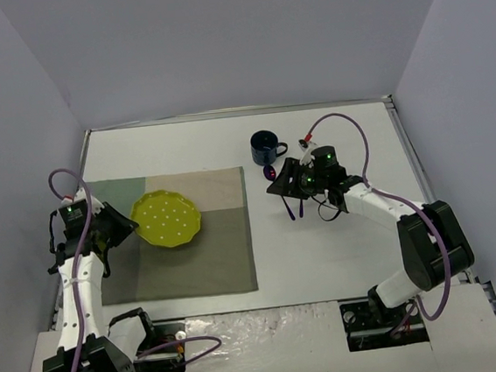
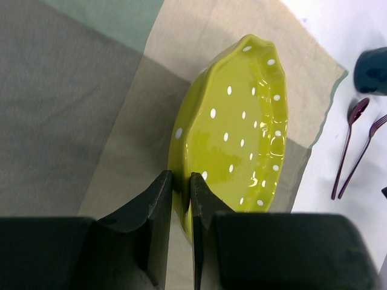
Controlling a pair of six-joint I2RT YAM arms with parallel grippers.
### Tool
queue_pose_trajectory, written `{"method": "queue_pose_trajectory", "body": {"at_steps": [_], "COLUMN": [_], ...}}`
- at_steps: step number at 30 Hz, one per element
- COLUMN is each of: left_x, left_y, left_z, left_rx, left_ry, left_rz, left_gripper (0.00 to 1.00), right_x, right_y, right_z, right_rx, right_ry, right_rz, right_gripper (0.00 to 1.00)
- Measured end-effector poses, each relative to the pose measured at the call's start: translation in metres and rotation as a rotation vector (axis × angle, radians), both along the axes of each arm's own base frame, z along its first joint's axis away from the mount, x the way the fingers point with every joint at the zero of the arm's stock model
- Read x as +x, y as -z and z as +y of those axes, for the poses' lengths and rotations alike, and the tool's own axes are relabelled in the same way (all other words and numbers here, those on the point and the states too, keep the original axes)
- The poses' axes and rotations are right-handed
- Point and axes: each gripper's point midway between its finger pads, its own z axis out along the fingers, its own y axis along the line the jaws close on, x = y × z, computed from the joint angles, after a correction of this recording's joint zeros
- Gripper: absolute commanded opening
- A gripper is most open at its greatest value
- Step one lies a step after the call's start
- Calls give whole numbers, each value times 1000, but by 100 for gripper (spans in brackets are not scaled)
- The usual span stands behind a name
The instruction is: Set the dinner table for one person
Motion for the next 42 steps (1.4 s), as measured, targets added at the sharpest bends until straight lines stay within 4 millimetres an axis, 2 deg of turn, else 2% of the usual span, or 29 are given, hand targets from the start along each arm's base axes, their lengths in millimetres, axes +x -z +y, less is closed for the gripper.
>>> {"method": "queue_pose_trajectory", "body": {"at_steps": [4, 7, 15, 23, 31, 42], "left_x": [-14, -20, -23, -33, -36, -44], "left_y": [16, 20, 19, 41, 53, 89], "left_z": [0, 2, 11, 18, 24, 32], "left_rx": [-13, -7, 15, 13, 22, 5], "left_ry": [-24, -42, -87, -136, -171, -232], "left_rz": [53, 72, 58, 109, 167, 344], "left_gripper": [0, 0, 0, 0, 0, 23], "right_x": [-2, -4, -6, -6, -5, -9], "right_y": [3, 5, 8, 8, 9, 14], "right_z": [1, 2, 3, 2, 2, 0], "right_rx": [3, 6, 3, -4, -14, -28], "right_ry": [-13, -22, -41, -48, -57, -66], "right_rz": [2, 6, 1, -7, -18, -17], "right_gripper": [49, 49, 49, 50, 50, 50]}}
